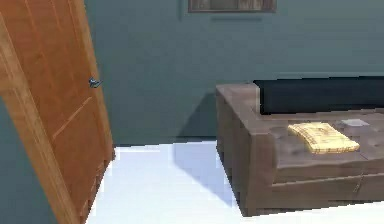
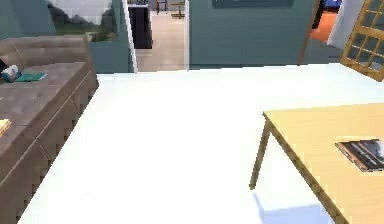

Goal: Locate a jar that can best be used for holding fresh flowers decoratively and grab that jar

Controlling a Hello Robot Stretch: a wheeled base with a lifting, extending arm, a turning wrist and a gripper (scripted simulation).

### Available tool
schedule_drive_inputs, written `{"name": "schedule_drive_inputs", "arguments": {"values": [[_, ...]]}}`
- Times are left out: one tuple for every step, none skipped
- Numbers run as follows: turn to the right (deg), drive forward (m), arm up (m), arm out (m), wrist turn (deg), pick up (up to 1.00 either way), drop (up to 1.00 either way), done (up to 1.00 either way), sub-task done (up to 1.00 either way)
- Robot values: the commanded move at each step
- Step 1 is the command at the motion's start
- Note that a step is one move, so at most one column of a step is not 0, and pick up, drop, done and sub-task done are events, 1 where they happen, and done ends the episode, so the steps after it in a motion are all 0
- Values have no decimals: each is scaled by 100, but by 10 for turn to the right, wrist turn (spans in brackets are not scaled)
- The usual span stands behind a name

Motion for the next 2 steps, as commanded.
{"name": "schedule_drive_inputs", "arguments": {"values": [[450, 0, 0, 0, 0, 0, 0, 0, 0], [330, 0, 0, 0, 0, 0, 0, 0, 0]]}}
